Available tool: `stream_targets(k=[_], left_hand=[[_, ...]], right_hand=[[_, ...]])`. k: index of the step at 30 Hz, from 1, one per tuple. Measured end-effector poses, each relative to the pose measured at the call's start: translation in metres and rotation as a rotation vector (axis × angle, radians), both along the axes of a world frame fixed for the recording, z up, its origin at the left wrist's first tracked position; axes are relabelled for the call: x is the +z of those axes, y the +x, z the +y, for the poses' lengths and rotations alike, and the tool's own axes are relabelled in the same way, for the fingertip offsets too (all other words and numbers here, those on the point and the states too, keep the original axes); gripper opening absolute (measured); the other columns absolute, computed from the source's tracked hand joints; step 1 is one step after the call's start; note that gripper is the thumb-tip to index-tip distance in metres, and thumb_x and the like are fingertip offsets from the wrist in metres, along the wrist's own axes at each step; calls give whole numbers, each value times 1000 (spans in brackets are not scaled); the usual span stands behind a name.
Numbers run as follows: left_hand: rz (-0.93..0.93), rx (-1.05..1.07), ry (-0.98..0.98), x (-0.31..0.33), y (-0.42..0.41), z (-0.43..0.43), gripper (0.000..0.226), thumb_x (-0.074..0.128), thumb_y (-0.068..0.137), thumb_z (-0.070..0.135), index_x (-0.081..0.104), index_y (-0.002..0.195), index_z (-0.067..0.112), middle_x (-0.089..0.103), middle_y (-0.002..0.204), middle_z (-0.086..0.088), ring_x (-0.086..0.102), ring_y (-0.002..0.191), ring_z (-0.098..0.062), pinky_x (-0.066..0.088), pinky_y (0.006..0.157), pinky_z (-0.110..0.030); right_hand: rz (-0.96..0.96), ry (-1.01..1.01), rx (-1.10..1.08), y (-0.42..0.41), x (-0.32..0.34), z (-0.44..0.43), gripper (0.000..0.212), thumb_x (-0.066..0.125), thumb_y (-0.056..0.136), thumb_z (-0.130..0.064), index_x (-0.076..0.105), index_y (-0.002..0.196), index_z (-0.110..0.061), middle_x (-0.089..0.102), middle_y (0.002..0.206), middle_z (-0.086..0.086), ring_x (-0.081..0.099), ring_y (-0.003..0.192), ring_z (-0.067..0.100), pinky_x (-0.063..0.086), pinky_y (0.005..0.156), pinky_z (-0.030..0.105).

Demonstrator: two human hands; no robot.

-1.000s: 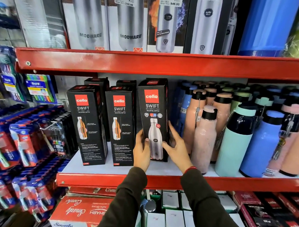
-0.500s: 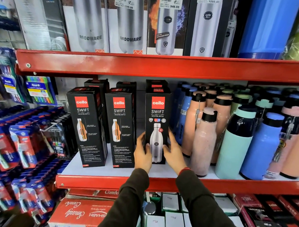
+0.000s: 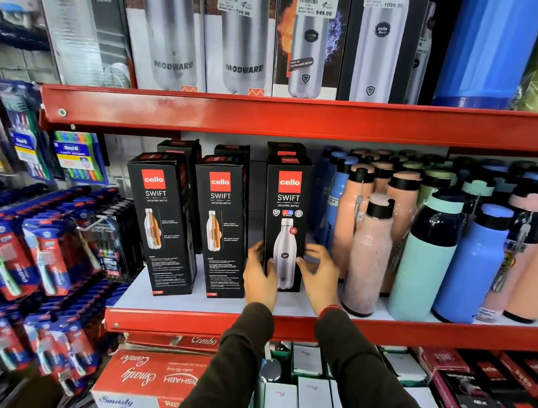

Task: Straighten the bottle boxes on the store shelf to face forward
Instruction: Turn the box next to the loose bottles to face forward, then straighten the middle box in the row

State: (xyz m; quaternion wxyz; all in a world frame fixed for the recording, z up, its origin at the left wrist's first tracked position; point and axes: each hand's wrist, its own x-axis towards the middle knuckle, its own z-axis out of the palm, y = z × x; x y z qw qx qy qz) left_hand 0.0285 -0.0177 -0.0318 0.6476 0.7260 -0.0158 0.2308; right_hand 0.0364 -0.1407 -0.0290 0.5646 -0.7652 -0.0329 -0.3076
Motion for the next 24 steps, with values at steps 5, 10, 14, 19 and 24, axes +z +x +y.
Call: stream_targets(k=[5,10,14,19,24], left_hand=[[-163,66,6,3,-24,14,38,55,95,16,47,127,34,60,119,13,61,103,-5,50,85,-21],[-348,230,146,8,-32,46,35,52,97,18,51,131,27,53,124,8,51,115,-10,43,96,-24],[-325,369,141,10,-30,71,45,51,97,13,43,141,13,40,143,-7,33,132,-10,20,110,-21],[-144,127,-18,3,-25,102,52,38,104,24,26,152,11,23,158,-6,23,147,-17,18,119,-28],[41,-142,-208,-2,-20,123,52,28,105,38,32,151,16,34,158,1,28,146,-9,17,124,-35]], right_hand=[[-73,10,-196,-12,2,12,20,68,81,-2,55,88,-14,59,88,2,57,81,19,49,72,29],[-213,50,-105,-28,11,55,18,64,84,-4,56,88,-20,59,89,3,56,73,18,47,64,27],[-150,13,80,-31,2,93,29,59,91,-7,62,116,-22,64,113,-6,61,94,1,47,79,11],[79,0,219,-21,-10,124,44,45,97,-3,46,140,-12,51,126,-7,49,119,8,34,97,8],[134,6,252,-18,-19,138,57,46,92,2,35,145,-17,46,127,-8,44,121,7,31,98,3]])
